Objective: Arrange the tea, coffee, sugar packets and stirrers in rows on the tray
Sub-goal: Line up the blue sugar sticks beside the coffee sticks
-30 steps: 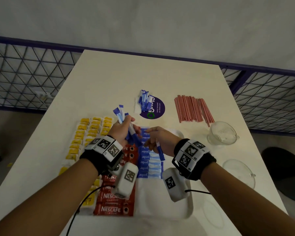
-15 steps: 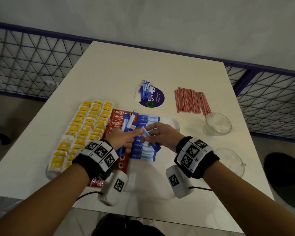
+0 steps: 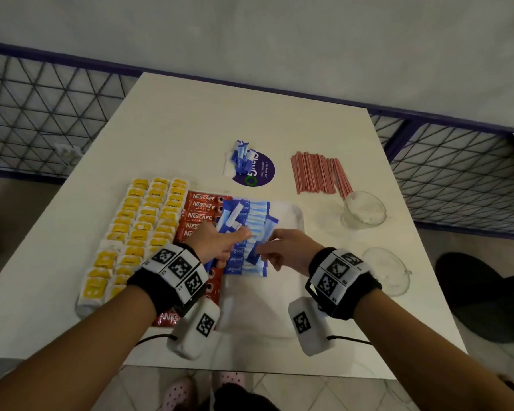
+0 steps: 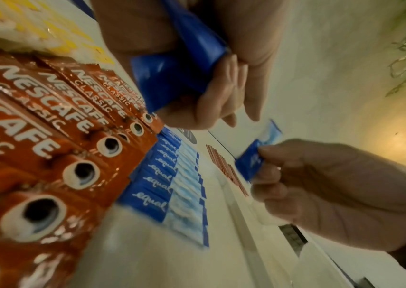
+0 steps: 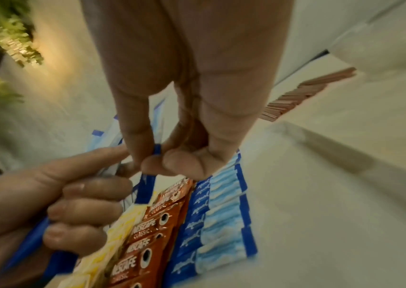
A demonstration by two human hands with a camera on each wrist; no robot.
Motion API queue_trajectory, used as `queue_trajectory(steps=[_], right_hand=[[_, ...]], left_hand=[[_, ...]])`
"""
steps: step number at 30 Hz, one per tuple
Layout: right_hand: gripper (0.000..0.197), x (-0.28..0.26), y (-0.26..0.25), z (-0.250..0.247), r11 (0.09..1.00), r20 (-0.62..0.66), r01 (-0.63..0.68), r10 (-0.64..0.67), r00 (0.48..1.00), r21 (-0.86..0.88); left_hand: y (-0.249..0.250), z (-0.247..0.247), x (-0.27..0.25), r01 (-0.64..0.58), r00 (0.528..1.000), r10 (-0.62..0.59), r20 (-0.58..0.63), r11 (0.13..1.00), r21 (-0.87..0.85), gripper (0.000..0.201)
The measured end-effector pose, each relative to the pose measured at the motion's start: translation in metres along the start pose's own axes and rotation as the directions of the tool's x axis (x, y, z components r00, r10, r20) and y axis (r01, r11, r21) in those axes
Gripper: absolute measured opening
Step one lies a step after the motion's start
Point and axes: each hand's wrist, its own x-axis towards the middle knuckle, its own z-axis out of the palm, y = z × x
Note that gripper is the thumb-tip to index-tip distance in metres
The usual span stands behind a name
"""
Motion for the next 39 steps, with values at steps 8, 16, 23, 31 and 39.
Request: queue_trajectory(steps=[8,16,23,31,39], right_hand=[[0.019,-0.017,0.019,0.018,0.946,-0.04,-0.028,0.043,0.998,0.322],[0.025,-0.022,0.058,0.011,0.98,-0.234,-0.103,0.062,0.97,-0.169],[0.029,-0.016,0.072,0.016,0.927,-0.185,-0.19,0.135,0.973,-0.322],[0.023,-0.003,0.058,0.02,0.958,-0.169,-0.241,0.215,0.962,-0.155],[0.017,0.004,0.054,0.017,0.96,-0.159,-0.256,0.237,0.958,-0.114]], left_hand=[[-0.021,-0.006,-0.005,-0.014,0.995,-0.015,0.097,0.954,0.298,0.027],[-0.026,0.004,-0.011,-0.097,0.984,-0.03,0.173,0.726,0.681,0.024],[-0.032,0.006,-0.006,-0.119,0.99,0.011,0.138,0.579,0.807,0.038],[-0.033,0.009,-0.003,-0.135,0.989,0.005,0.15,0.469,0.873,0.04],[-0.033,0.008,0.004,-0.155,0.986,-0.001,0.169,0.4,0.903,0.037]])
